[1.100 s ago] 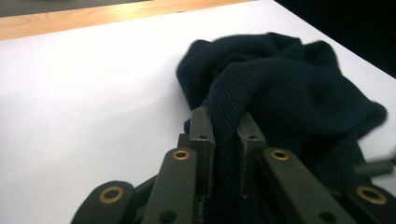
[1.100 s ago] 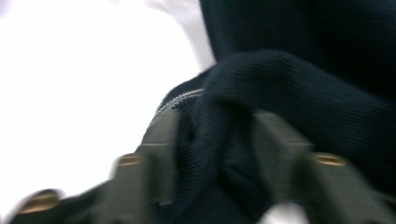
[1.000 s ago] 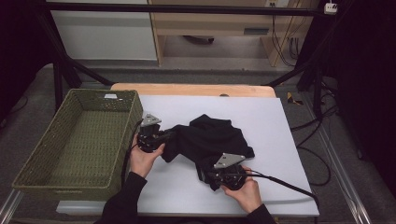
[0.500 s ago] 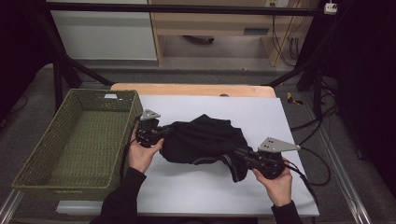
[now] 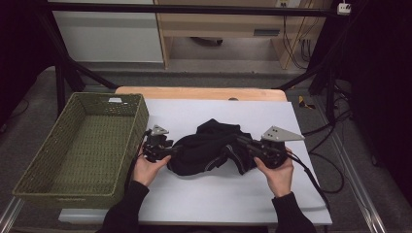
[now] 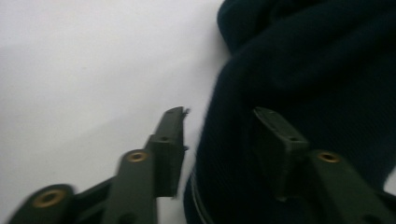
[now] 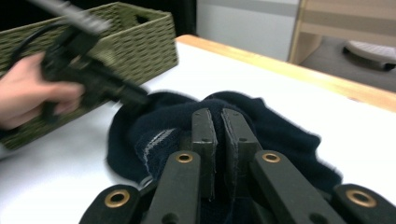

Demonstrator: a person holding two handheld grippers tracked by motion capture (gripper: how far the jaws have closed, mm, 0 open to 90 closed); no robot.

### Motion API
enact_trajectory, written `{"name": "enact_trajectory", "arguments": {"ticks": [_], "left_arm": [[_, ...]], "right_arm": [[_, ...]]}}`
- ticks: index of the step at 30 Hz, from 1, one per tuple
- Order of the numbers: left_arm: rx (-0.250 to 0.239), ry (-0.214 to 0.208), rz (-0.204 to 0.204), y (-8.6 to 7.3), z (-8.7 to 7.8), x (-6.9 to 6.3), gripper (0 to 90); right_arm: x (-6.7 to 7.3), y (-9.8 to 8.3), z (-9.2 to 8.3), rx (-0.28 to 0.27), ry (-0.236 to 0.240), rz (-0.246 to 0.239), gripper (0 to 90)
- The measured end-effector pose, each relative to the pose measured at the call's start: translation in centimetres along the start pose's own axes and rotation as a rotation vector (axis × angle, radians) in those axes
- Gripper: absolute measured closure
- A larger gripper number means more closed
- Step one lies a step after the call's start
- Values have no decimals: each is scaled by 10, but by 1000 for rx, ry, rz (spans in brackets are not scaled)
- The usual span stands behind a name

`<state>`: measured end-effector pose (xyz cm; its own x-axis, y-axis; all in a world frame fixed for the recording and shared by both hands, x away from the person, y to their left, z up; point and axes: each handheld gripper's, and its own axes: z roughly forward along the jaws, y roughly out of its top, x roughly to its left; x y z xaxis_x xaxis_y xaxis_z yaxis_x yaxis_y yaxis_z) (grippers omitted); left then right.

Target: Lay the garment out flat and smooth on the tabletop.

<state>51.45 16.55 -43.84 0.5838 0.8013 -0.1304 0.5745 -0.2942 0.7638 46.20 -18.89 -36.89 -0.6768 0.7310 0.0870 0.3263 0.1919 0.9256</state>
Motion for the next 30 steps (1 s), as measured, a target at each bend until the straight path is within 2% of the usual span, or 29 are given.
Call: {"name": "enact_trajectory", "arguments": {"ticks": [4, 6, 8, 11, 13, 17, 18, 22, 24, 25, 26, 27, 29, 30], "left_arm": [[-79, -53, 18, -4, -14, -7, 305], [-99, -68, 61, -5, -22, -16, 234], [-106, -109, 86, -6, -24, -27, 202], [-84, -167, 133, -10, -17, -45, 203], [-44, -189, 165, -13, -6, -56, 211], [40, -173, 229, -22, 20, -73, 243], [52, -166, 234, -24, 26, -75, 247], [88, -127, 235, -28, 44, -78, 322], [82, -92, 235, -28, 47, -78, 396], [84, -70, 229, -27, 46, -78, 478], [86, -71, 217, -26, 44, -76, 574], [92, -93, 187, -25, 42, -74, 652], [102, -108, 160, -23, 38, -70, 748], [102, -115, 151, -23, 36, -69, 769]], "right_arm": [[-15, 7, 18, 17, -44, 36, 848], [-22, 9, 25, 27, -61, 47, 848], [-28, 10, 31, 40, -76, 58, 849], [-37, 11, 42, 64, -112, 58, 851], [-42, 10, 48, 77, -130, 58, 852], [-49, 6, 59, 100, -150, 70, 852], [-51, 5, 61, 105, -153, 76, 852], [-55, -2, 69, 118, -164, 85, 851], [-55, -5, 71, 127, -164, 87, 851], [-55, -6, 72, 128, -164, 86, 850], [-54, -7, 71, 127, -160, 84, 848], [-54, -7, 71, 127, -160, 80, 846], [-53, -7, 67, 128, -149, 76, 834], [-52, -6, 65, 124, -143, 74, 820]]}}
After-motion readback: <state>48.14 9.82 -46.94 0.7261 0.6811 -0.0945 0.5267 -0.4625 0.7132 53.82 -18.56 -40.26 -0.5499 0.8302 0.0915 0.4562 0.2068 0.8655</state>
